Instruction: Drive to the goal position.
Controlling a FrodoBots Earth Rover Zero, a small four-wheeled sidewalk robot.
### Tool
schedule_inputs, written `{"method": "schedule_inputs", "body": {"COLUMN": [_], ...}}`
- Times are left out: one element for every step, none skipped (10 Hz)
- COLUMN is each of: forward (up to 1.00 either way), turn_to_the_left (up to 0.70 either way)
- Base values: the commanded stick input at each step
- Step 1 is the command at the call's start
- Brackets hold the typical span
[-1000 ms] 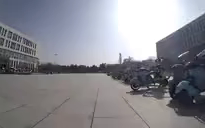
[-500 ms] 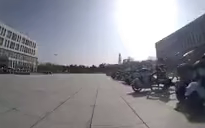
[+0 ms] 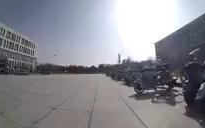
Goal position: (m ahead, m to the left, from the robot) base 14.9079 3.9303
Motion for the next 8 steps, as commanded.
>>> {"method": "schedule_inputs", "body": {"forward": [0.50,0.50,0.50,0.50,0.50,0.50,0.50,0.50], "turn_to_the_left": [0.00,0.00,0.00,0.00,0.00,0.00,0.00,0.00]}}
